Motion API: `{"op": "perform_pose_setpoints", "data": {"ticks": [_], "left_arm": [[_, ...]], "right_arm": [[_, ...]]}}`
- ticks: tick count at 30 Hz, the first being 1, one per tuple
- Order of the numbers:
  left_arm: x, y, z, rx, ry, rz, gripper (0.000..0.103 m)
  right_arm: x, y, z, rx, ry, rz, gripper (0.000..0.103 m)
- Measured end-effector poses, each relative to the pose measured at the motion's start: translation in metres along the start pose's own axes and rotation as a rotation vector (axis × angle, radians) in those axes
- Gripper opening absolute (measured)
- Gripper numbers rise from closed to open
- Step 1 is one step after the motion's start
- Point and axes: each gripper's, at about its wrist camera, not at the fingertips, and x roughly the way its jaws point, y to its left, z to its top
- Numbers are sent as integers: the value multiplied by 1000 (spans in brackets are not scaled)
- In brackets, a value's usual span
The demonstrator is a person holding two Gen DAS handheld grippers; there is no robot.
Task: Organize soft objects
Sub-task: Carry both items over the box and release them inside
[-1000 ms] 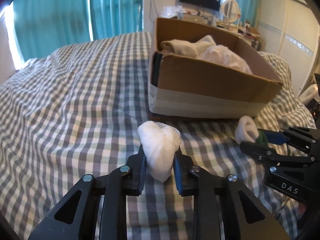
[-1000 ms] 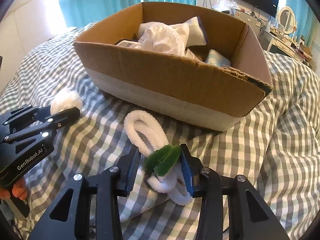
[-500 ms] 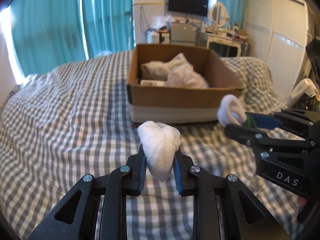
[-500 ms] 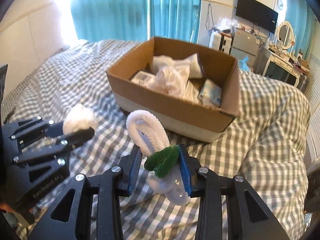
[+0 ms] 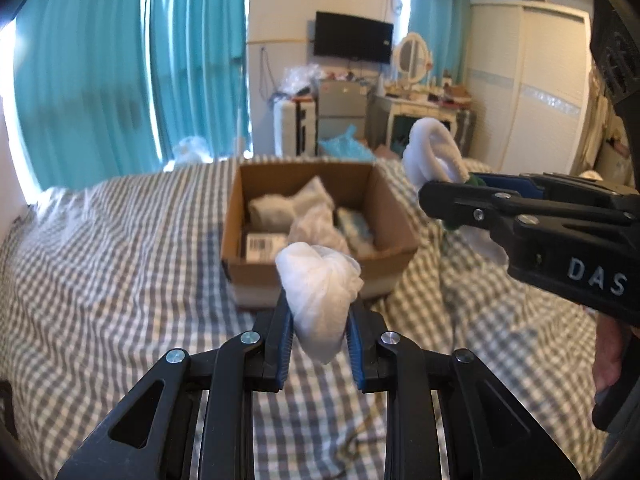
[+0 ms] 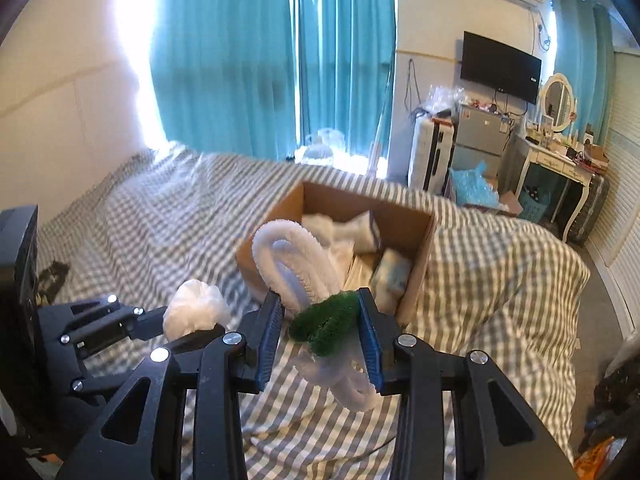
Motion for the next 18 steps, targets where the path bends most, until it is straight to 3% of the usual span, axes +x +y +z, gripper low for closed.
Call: {"op": "perform_pose_setpoints", "data": {"ticks": [9, 18], "left_arm": [[38, 22, 51, 1, -44, 24, 23], [95, 44, 76, 23, -37, 61, 23]], "right_arm": [[19, -38, 53, 78, -20, -9, 36], [106, -73, 72, 147, 71, -56, 36]]}}
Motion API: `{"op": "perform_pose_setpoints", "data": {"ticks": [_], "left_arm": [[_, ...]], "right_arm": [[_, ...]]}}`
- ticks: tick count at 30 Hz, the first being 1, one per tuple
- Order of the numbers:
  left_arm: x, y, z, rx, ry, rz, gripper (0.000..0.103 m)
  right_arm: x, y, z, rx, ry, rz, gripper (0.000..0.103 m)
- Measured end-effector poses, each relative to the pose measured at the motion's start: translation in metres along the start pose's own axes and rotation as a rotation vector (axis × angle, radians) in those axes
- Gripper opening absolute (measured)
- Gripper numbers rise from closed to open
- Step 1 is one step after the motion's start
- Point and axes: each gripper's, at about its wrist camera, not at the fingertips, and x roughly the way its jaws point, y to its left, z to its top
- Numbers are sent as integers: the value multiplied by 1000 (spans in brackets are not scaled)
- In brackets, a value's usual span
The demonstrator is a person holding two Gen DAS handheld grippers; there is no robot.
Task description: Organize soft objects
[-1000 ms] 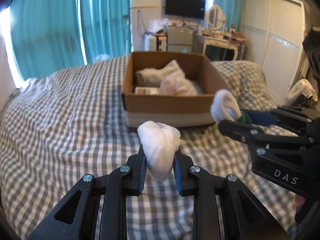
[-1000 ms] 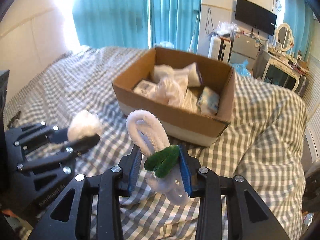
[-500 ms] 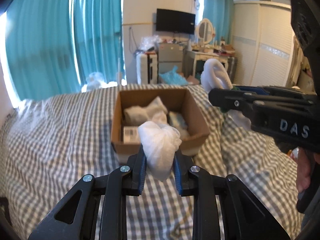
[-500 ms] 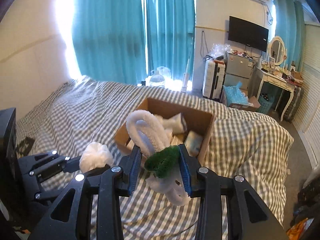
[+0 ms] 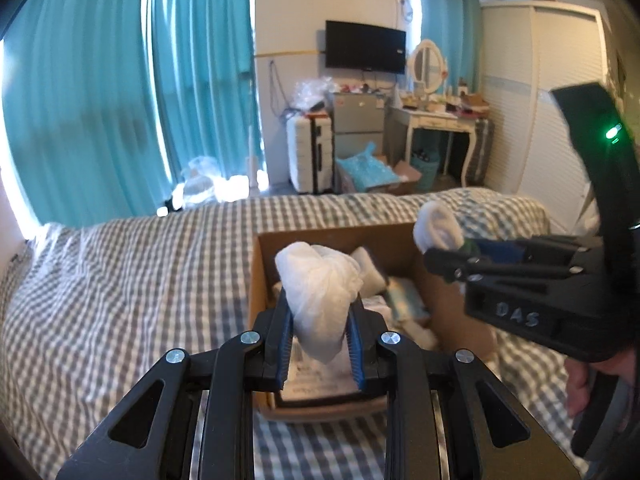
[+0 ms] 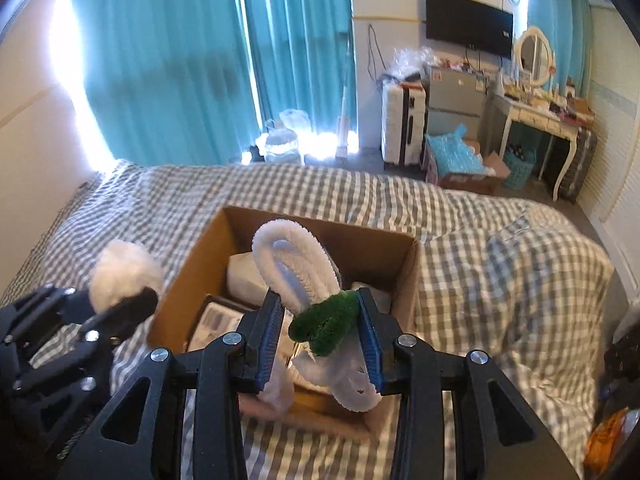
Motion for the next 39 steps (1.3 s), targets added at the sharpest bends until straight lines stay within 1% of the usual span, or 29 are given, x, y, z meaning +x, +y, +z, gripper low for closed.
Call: {"op": "perform_pose_setpoints", "data": {"ticks": [3, 7, 8, 9, 11, 13, 18, 21, 23, 24, 25, 26, 27, 28, 29, 30, 31, 32, 34, 36, 37, 39], "left_arm": [[16, 3, -1, -4, 14, 5, 23], [34, 2, -4, 3, 37, 2, 23], [37, 0, -4, 6, 43, 1, 23], [40, -1, -5, 9, 47, -2, 23], [44, -7, -5, 10, 55, -14, 23], [46, -14, -4, 15, 59, -28, 23], [54, -30, 3, 17, 63, -77, 24], [56, -42, 6, 24, 67, -113, 29], [55, -49, 6, 38, 71, -114, 29], [54, -54, 6, 52, 72, -112, 34], [51, -59, 6, 69, 72, -94, 49], [48, -62, 5, 83, 66, -72, 58], [42, -65, 4, 99, 43, -59, 75], [32, -68, 3, 116, -2, -54, 86], [23, -70, 4, 132, -31, -37, 89], [16, -71, 5, 143, -50, -14, 95], [8, -71, 8, 146, -63, -2, 97], [4, -66, 11, 141, -71, -2, 97], [-16, -60, 19, 106, -90, 8, 97], [-39, -53, 27, 66, -113, 1, 97], [-51, -49, 30, 51, -126, -2, 98], [-77, -47, 37, 45, -155, 3, 98]], "right_arm": [[33, -7, 2, 34, 37, 4, 36], [60, -11, 5, 67, 55, 10, 39], [66, -12, 7, 70, 55, -3, 45], [69, -14, 8, 76, 53, -11, 49], [76, -20, 10, 100, 56, -20, 62], [76, -24, 12, 102, 49, -18, 65], [65, -37, 17, 106, 11, -29, 65], [52, -52, 20, 132, -11, -23, 66], [42, -63, 19, 148, -28, -37, 66], [37, -67, 19, 154, -35, -47, 66], [33, -71, 18, 159, -42, -56, 67], [27, -75, 18, 164, -49, -66, 69], [21, -77, 17, 169, -57, -76, 72], [16, -79, 15, 172, -66, -83, 77], [9, -81, 14, 174, -75, -87, 80], [1, -82, 12, 173, -86, -95, 80], [-5, -82, 11, 172, -94, -101, 80], [-13, -81, 9, 162, -102, -107, 80], [-29, -79, 6, 142, -111, -129, 80], [-50, -75, 5, 126, -128, -141, 80], [-64, -72, 4, 121, -144, -141, 81], [-88, -70, 4, 108, -171, -143, 87]]}}
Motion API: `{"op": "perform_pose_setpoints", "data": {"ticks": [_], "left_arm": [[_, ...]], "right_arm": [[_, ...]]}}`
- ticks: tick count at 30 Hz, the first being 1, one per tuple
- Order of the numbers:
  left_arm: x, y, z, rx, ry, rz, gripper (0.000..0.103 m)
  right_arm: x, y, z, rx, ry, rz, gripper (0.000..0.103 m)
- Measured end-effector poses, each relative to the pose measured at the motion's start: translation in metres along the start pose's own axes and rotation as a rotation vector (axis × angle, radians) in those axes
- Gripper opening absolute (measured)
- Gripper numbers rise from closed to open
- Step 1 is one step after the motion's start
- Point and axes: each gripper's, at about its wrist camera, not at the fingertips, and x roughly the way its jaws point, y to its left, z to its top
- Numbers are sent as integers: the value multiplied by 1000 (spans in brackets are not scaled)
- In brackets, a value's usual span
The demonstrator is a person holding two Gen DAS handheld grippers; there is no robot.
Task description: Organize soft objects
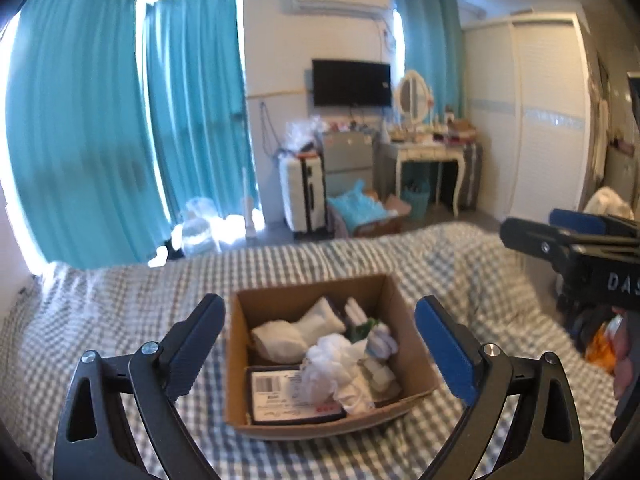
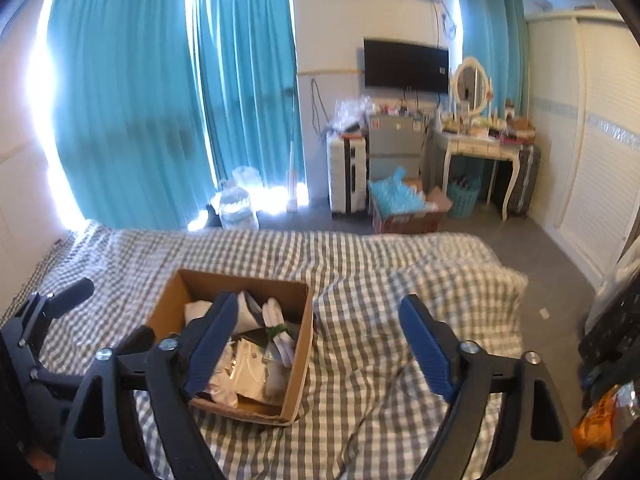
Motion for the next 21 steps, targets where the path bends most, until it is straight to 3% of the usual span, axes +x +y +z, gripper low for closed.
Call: {"op": "perform_pose_setpoints", "data": {"ticks": [3, 7, 11, 16, 21], "left_arm": [[-46, 4, 16, 20, -76, 38, 102], [-103, 9, 29, 34, -161, 43, 103], [-141, 18, 25, 15, -198, 57, 103], [-153, 40, -12, -75, -158, 134, 103], [-136, 59, -68, -163, -161, 154, 103]], "right_arm": [[-41, 9, 10, -29, -57, -9, 89], [-97, 23, 25, -62, -138, 5, 103], [-147, 44, 29, -113, -192, 10, 103], [-174, 61, 10, -139, -221, 22, 103], [-164, 66, -43, -87, -208, 114, 103]]}}
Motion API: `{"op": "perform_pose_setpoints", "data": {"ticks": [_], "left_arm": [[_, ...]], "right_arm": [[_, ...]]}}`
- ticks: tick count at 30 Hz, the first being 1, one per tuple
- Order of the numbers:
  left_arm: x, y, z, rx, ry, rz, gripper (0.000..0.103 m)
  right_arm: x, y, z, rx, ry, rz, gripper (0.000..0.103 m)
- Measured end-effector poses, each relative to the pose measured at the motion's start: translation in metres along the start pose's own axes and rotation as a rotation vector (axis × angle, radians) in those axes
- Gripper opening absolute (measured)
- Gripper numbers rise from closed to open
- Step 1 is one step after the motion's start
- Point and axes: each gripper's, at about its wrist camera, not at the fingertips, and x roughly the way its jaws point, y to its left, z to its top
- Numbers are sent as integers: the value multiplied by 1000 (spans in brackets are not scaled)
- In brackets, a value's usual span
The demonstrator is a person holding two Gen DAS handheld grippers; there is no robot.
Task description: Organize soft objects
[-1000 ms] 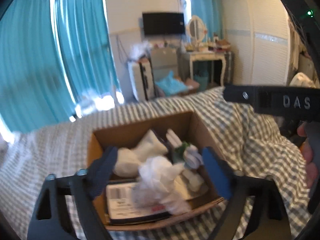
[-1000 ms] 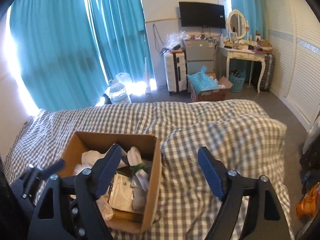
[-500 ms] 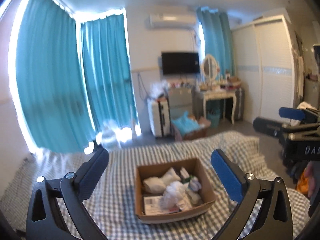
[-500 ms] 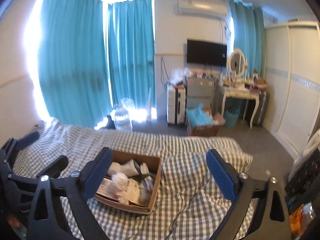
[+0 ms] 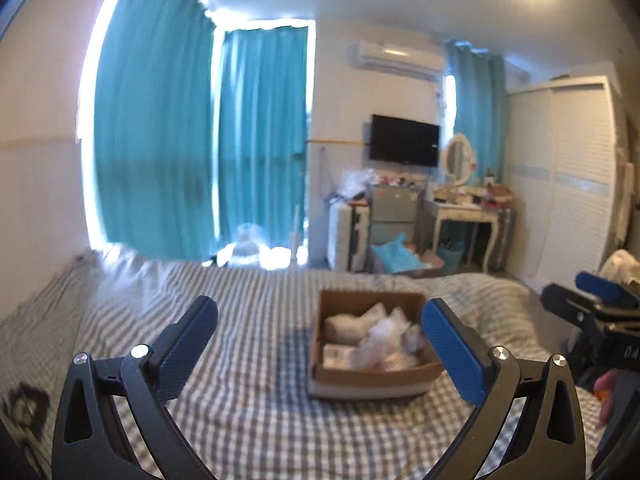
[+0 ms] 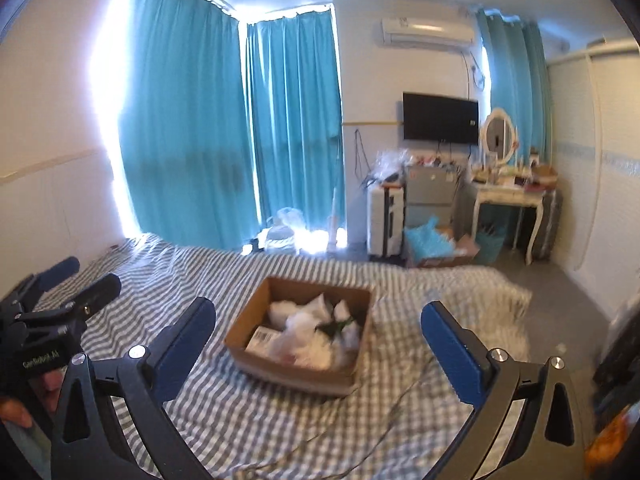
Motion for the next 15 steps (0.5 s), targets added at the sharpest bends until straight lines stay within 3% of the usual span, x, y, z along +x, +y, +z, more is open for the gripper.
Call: {"op": "perform_pose_setpoints", "data": {"ticks": [3, 6, 8, 15], "left_arm": [[10, -2, -30, 27, 16, -1, 103], [19, -3, -53, 33, 44, -46, 103], [27, -3, -61, 49, 70, -35, 103], [30, -4, -67, 61, 80, -31, 103]], "right_arm": [[16, 0, -37, 30, -1, 10, 103], [35, 3, -74, 17, 7, -35, 103], [44, 6, -93, 7, 22, -55, 103], [62, 2, -110, 22, 56, -45, 103]]}}
